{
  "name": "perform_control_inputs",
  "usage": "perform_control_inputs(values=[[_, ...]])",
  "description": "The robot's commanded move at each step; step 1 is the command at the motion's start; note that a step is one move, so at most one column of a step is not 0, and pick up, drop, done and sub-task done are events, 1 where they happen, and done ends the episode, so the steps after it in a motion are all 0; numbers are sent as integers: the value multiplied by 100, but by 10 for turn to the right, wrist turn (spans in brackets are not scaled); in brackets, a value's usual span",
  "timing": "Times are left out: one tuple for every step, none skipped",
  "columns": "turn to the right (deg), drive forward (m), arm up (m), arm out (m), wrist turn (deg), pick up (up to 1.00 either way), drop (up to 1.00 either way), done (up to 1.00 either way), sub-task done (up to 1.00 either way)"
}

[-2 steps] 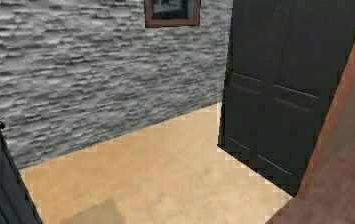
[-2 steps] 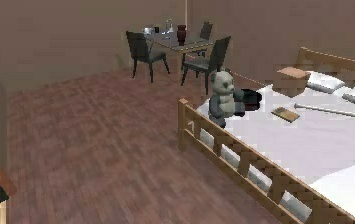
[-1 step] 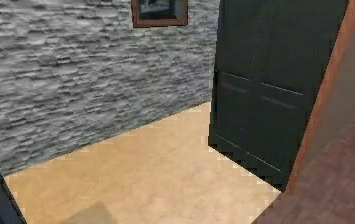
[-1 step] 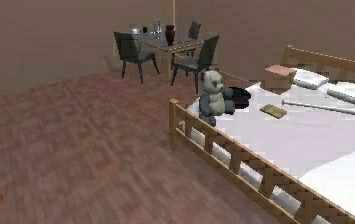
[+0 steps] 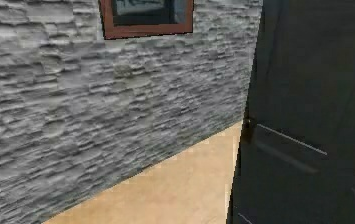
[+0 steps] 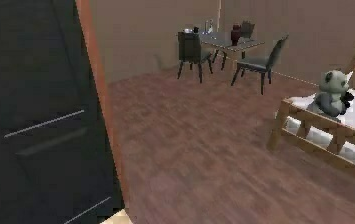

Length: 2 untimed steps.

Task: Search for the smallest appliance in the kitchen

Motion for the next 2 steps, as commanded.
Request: perform_control_inputs(values=[[0, 90, 0, 0, 0, 0, 0, 0, 0], [-90, 0, 0, 0, 0, 0, 0, 0, 0]])
